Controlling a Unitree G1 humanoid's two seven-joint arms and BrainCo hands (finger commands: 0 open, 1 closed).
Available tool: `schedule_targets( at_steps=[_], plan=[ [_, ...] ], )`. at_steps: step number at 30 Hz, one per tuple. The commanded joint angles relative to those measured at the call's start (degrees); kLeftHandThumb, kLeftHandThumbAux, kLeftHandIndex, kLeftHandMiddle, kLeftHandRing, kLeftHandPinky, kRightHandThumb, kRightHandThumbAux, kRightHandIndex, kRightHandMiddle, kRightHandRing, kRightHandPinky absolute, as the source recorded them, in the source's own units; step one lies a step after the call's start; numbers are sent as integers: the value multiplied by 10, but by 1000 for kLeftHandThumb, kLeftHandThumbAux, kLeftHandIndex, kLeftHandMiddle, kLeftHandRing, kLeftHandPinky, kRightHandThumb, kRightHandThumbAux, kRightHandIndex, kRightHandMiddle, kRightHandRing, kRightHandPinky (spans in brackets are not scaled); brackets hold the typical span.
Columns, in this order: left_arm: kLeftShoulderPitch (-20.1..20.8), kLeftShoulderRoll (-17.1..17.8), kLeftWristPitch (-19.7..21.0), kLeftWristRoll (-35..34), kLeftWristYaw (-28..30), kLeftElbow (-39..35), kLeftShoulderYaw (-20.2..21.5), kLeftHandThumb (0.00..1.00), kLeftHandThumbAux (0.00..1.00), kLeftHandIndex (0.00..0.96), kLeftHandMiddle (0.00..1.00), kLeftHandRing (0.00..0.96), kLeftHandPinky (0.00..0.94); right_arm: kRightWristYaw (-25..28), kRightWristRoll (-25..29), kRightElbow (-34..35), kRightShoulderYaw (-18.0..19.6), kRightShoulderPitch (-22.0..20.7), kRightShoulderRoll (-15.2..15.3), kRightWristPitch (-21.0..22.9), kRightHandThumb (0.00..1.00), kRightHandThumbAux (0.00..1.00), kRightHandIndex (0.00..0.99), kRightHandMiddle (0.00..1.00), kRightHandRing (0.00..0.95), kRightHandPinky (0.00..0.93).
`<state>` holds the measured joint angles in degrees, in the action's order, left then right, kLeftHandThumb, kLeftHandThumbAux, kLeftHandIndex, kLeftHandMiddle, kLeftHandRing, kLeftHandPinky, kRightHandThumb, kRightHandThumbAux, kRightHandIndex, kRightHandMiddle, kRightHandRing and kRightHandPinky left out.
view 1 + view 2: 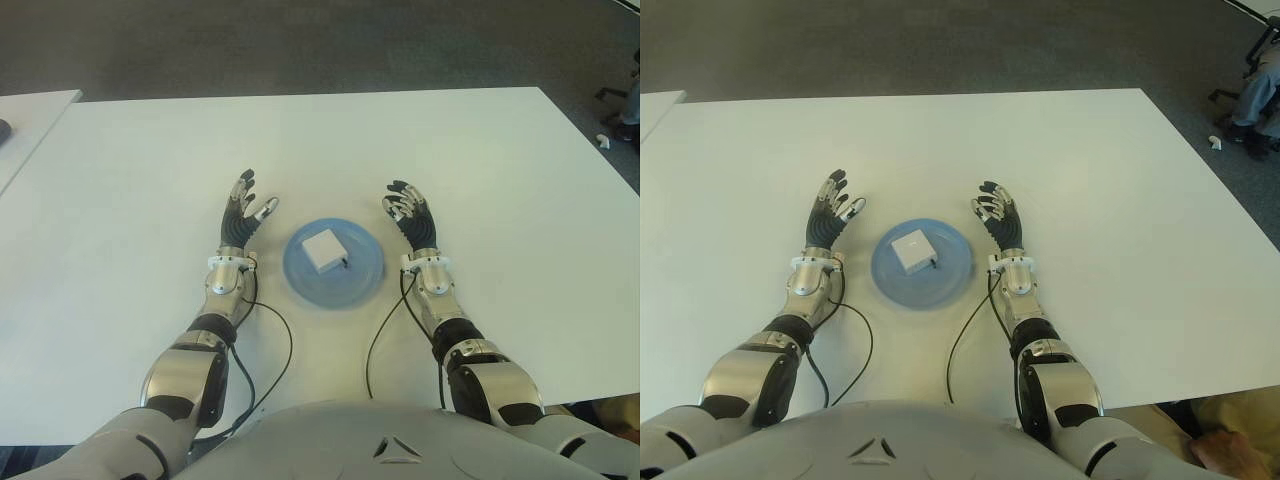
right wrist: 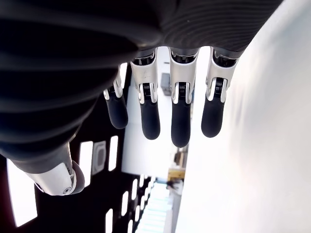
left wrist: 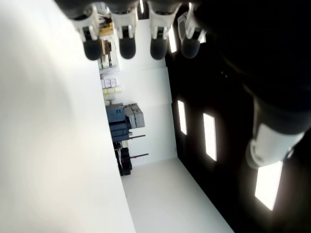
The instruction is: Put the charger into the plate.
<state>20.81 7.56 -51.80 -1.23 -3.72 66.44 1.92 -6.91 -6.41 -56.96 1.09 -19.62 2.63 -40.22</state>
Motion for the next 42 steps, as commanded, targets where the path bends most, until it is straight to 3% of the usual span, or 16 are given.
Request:
schedule_targets(
  at_steps=[1,11,18,33,42],
  plan=[
    [-65,-30,18,-7,4,44,20,41,548,0,0,0,0,-4,-9,-88,-13,136,-30,28,611,581,190,268,291,332],
    [-75,-35,70,-29,13,68,61,27,528,0,0,0,0,3,-5,-94,-10,134,-29,25,595,586,194,273,296,336],
    [-103,-51,84,-26,3,71,70,2,535,0,0,0,0,-6,-10,-90,-12,136,-28,25,583,594,195,277,305,342],
    [-118,-42,138,4,-2,79,51,0,498,0,0,0,0,-7,-11,-84,-14,139,-25,33,516,616,185,276,299,334],
    [-119,-33,191,19,13,90,40,0,502,0,0,0,0,-12,-12,-84,-14,139,-27,34,552,618,185,282,306,342]
  ],
)
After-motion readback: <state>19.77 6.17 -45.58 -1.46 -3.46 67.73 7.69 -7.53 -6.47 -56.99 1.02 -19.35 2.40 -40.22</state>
